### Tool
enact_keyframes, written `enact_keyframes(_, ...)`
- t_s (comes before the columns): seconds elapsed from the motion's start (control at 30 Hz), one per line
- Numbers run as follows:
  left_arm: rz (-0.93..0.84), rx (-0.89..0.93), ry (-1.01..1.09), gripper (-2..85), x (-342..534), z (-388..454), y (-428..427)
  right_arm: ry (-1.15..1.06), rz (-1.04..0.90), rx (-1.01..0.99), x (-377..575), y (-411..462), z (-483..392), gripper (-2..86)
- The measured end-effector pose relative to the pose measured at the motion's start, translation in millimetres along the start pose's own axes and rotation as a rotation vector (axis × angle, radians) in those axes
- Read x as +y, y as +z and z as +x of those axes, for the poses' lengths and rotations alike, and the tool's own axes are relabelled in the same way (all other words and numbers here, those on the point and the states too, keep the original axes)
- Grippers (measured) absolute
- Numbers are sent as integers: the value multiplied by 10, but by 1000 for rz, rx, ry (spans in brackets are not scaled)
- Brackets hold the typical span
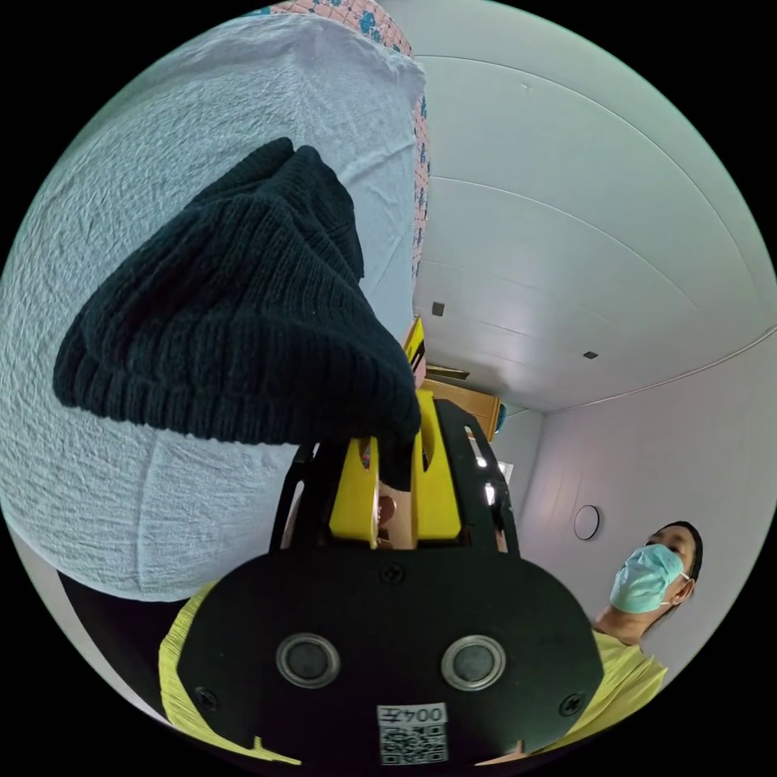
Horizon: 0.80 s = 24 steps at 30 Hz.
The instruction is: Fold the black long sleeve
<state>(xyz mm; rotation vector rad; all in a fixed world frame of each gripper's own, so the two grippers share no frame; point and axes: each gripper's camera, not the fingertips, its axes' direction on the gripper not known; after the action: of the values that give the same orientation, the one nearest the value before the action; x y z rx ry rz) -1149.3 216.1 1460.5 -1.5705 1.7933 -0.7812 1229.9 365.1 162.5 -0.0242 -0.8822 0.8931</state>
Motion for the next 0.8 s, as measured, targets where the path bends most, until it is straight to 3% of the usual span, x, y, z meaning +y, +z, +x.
enact_keyframes(0.2,-11,-20,41,83,380,-206,-43,40,-140,110,-282,673,669,176)
enact_keyframes(0.3,-49,-149,116,82,594,-269,-45,-6,-162,182,-231,973,976,134)
enact_keyframes(0.53,-122,-732,667,79,1491,28,227,-595,-19,595,651,1888,859,97)
enact_keyframes(0.67,-55,-801,769,78,2062,-19,111,-938,38,743,1427,2570,848,95)
enact_keyframes(0.8,51,-828,844,77,2623,-67,-203,-1120,73,759,2020,3099,1002,95)
